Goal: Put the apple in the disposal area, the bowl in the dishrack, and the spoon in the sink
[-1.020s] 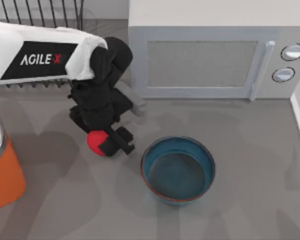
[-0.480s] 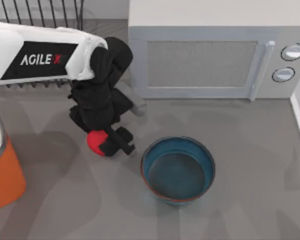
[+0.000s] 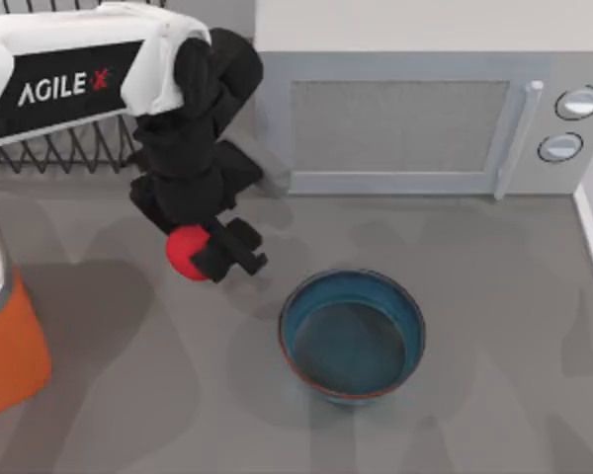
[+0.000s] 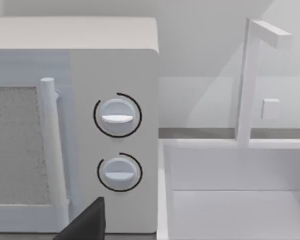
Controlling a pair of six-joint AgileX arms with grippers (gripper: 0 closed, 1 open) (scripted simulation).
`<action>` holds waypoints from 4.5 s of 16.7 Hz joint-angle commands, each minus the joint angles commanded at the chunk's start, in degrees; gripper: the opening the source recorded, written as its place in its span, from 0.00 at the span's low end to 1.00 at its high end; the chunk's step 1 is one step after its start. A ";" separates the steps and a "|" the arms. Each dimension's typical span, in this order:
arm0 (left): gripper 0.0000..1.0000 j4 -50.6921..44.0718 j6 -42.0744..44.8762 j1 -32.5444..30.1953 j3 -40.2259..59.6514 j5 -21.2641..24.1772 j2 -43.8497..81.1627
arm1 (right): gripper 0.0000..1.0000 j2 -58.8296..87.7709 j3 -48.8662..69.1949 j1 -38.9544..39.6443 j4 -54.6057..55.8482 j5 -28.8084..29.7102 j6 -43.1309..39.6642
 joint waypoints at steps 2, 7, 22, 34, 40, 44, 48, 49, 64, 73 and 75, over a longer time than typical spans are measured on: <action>0.00 -5.83 0.07 -0.16 3.62 -0.01 -1.53 | 1.00 0.00 0.00 0.00 0.00 0.00 0.00; 0.00 -10.32 0.03 -0.20 7.24 0.01 -3.65 | 1.00 0.00 0.00 0.00 0.00 0.00 0.00; 0.00 -16.58 44.49 20.59 0.33 0.16 -13.81 | 1.00 0.00 0.00 0.00 0.00 0.00 0.00; 0.00 -19.28 79.64 38.52 -8.08 0.51 -26.71 | 1.00 0.00 0.00 0.00 0.00 0.00 0.00; 0.00 -16.58 79.26 38.16 -9.90 0.97 -26.40 | 1.00 0.00 0.00 0.00 0.00 0.00 0.00; 0.00 -7.62 79.58 38.60 -18.07 0.63 -25.48 | 1.00 0.00 0.00 0.00 0.00 0.00 0.00; 0.00 -3.45 79.94 38.80 -22.14 0.51 -24.94 | 1.00 0.00 0.00 0.00 0.00 0.00 0.00; 0.00 -3.45 79.94 38.80 -22.14 0.51 -24.94 | 1.00 0.00 0.00 0.00 0.00 0.00 0.00; 0.98 -3.45 79.94 38.80 -22.14 0.51 -24.94 | 1.00 0.00 0.00 0.00 0.00 0.00 0.00; 1.00 -3.49 80.06 38.66 -22.03 0.72 -25.22 | 1.00 0.00 0.00 0.00 0.00 0.00 0.00; 1.00 -3.06 79.61 38.55 -22.46 0.72 -25.80 | 1.00 0.00 0.00 0.00 0.00 0.00 0.00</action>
